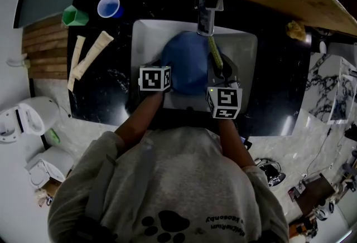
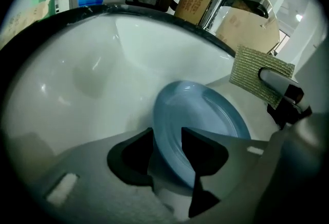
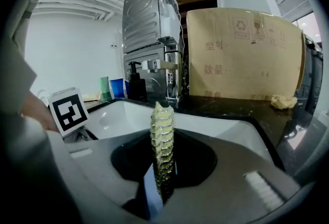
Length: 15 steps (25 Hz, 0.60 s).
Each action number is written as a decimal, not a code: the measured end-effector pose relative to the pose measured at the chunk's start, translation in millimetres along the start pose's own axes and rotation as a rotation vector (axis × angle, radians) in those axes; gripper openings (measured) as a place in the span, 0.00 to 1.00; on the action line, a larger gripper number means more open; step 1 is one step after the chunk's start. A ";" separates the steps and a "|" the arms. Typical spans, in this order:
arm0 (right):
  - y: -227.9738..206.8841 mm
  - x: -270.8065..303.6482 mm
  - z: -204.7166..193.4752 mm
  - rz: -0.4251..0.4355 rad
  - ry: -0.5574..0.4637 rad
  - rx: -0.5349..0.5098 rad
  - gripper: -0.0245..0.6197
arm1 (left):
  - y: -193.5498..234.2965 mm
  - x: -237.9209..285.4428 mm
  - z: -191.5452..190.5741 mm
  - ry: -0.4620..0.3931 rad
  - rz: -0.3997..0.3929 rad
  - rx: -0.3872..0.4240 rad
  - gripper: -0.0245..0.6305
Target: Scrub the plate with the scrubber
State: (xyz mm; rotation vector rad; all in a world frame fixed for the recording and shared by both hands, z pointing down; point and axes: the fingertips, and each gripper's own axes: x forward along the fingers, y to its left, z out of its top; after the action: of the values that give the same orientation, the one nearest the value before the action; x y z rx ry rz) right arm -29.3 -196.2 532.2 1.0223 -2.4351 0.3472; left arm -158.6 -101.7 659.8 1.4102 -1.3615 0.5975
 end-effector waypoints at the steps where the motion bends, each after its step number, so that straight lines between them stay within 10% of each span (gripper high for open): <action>1: -3.1 0.1 -1.8 -0.007 0.004 0.003 0.14 | -0.1 0.6 -0.7 0.003 0.002 -0.001 0.31; 15: -20.7 5.6 -29.0 -0.025 0.079 -0.001 0.14 | -0.1 8.3 -11.2 0.059 0.010 -0.060 0.14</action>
State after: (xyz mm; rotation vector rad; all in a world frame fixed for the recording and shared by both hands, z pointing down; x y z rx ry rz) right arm -8.3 -202.2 561.0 1.0188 -2.3495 0.3706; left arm -153.3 -95.1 670.9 1.3280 -1.3297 0.5957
